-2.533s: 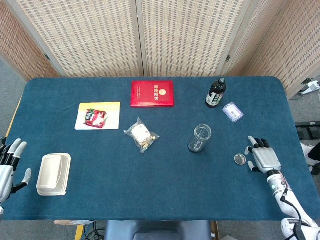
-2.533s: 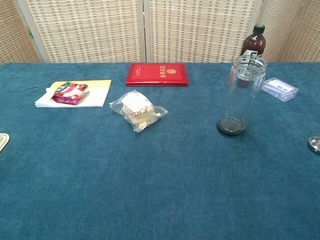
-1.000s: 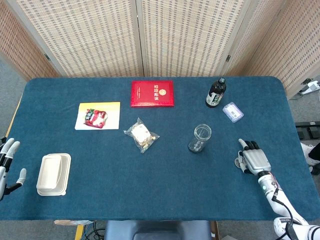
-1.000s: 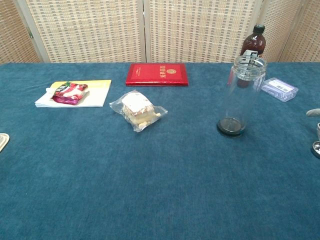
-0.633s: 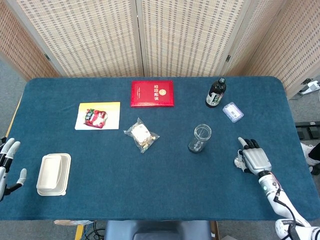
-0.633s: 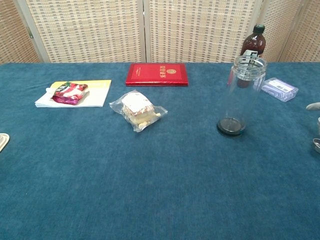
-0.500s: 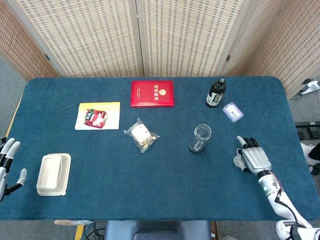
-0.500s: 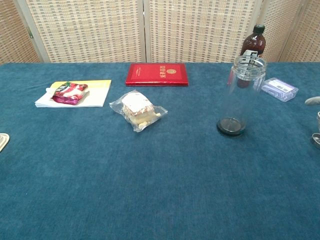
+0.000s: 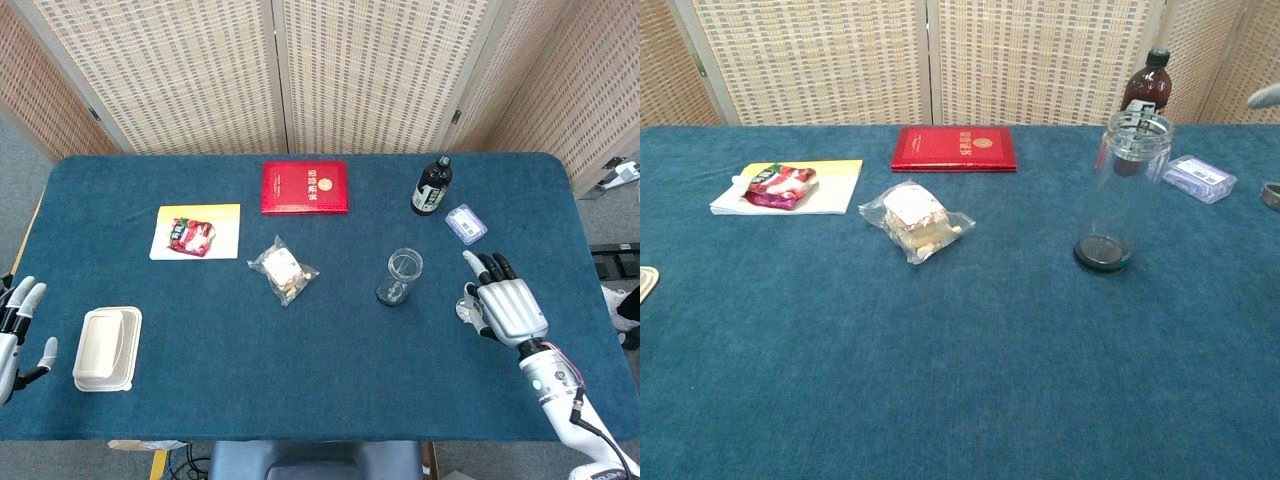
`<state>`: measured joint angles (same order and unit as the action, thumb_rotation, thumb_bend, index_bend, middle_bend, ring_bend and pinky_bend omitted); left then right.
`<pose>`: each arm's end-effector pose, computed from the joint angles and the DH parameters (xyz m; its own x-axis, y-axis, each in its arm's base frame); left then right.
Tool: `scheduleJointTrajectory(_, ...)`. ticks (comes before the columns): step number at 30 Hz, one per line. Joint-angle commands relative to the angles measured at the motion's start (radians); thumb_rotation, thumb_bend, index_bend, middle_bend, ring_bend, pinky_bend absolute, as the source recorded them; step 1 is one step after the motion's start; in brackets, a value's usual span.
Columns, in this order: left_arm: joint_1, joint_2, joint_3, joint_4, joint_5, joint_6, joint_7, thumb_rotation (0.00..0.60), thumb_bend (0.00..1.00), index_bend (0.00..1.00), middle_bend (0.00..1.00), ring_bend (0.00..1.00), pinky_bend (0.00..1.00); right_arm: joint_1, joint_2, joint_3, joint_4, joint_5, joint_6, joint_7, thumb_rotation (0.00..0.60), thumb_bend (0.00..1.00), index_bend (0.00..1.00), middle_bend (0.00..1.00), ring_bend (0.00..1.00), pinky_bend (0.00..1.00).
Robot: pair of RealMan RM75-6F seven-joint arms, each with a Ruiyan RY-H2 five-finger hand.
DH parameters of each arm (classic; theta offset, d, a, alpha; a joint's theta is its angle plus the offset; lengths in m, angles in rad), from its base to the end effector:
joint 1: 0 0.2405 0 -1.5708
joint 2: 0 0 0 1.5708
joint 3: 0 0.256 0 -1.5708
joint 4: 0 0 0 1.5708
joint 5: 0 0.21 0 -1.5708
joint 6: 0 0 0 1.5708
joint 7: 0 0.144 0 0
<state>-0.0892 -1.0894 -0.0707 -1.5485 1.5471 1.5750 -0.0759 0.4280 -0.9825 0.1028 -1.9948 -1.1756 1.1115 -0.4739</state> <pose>-0.3106 0.1868 0.1868 0.4052 -0.1130 0.9072 0.9085 -0.0617 -0.4134 -0.2115 -0.2572 0.1319 0.5733 -0.2341 0.7852 -0.8187 -0.2028 0.5373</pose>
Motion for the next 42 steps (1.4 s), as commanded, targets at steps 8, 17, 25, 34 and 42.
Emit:
scheduleJointTrajectory(8, -0.001, 0.001, -0.001, -0.003, -0.002, -0.002, -0.005, 0.6, 0.42, 0.0, 0.0, 0.0, 0.01, 0.112, 0.095, 0.107, -0.134, 0.159, -0.013, -0.08, 0.6, 0.51, 0.58, 0.02, 0.0, 0.0)
scheduleJointTrajectory(17, 0.004, 0.013, -0.004, -0.002, -0.008, 0.006, -0.032, 0.6, 0.42, 0.0, 0.0, 0.0, 0.01, 0.217, 0.054, 0.142, -0.11, 0.277, -0.048, -0.12, 0.6, 0.51, 0.58, 0.02, 0.0, 0.0)
scheduleJointTrajectory(25, 0.008, 0.02, -0.005, -0.002, -0.008, 0.011, -0.049, 0.6, 0.42, 0.0, 0.0, 0.0, 0.01, 0.294, 0.016, 0.153, -0.082, 0.357, -0.058, -0.152, 0.6, 0.51, 0.58, 0.02, 0.0, 0.0)
scheduleJointTrajectory(34, 0.014, 0.027, -0.007, -0.003, -0.006, 0.022, -0.065, 0.6, 0.42, 0.0, 0.0, 0.0, 0.01, 0.35, -0.023, 0.143, -0.045, 0.404, -0.066, -0.162, 0.6, 0.51, 0.58, 0.02, 0.0, 0.0)
scheduleJointTrajectory(42, 0.019, 0.034, -0.007, -0.003, 0.0, 0.035, -0.082, 0.6, 0.43, 0.0, 0.0, 0.0, 0.01, 0.389, -0.059, 0.125, -0.007, 0.437, -0.073, -0.171, 0.6, 0.51, 0.58, 0.02, 0.0, 0.0)
